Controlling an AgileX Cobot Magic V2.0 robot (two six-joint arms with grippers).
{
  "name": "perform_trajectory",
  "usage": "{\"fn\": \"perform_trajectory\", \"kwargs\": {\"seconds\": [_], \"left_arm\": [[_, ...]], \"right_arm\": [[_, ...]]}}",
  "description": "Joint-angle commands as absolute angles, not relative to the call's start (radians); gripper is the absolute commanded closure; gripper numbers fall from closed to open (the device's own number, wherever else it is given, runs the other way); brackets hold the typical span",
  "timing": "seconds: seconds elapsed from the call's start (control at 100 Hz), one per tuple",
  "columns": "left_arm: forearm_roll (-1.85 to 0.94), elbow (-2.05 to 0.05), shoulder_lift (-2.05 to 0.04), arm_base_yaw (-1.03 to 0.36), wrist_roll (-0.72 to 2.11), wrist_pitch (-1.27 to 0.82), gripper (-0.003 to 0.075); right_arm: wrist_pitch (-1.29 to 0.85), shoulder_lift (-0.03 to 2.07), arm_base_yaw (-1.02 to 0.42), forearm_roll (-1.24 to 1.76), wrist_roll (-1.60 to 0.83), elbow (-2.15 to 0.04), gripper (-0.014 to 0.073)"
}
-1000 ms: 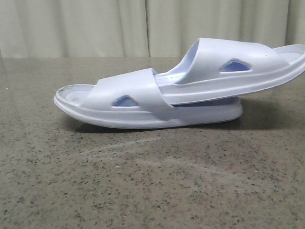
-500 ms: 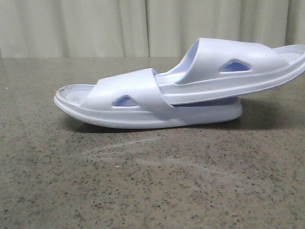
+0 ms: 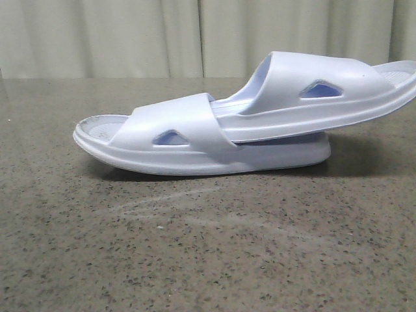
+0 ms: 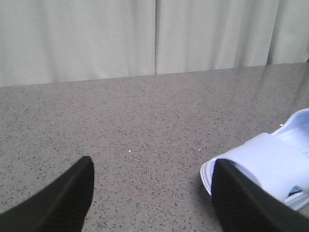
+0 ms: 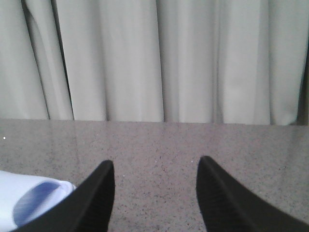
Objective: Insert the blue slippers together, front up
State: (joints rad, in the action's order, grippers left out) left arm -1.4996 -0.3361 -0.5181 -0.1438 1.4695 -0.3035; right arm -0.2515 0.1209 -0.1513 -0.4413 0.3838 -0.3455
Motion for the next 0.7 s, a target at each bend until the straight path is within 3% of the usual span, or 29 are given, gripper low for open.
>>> {"fn": "perform_trajectory", "kwargs": {"seconds": [0.0,0.18,0.31,0.49,0.69], "left_arm": [[-1.518,-0.356,-0.52,-0.153,1.461,-0.313,0.0263],[-1.52,-0.356,-0.52,-0.153,1.461,-0.313,0.0264],[-1.52,-0.356,-0.52,-0.153,1.461,-0.313,0.0302],[-1.523,-0.356,-0.52,-0.153,1.461,-0.313,0.047],[-1.523,-0.356,-0.52,-0.153,1.461,-0.313,0.0703]], "right_arm": [[-0.186,0.117,-0.147,-0.45,0.38,-0.37,0.0263],[-0.186,0.117,-0.147,-0.45,0.38,-0.37,0.0271],[-0.186,0.117,-0.147,-0.45,0.38,-0.37,0.0366],[-0.188,0.117,-0.147,-0.45,0.38,-0.37,0.0582],[-0.2,0.117,-0.147,-0.45,0.38,-0.37,0.0686]]}}
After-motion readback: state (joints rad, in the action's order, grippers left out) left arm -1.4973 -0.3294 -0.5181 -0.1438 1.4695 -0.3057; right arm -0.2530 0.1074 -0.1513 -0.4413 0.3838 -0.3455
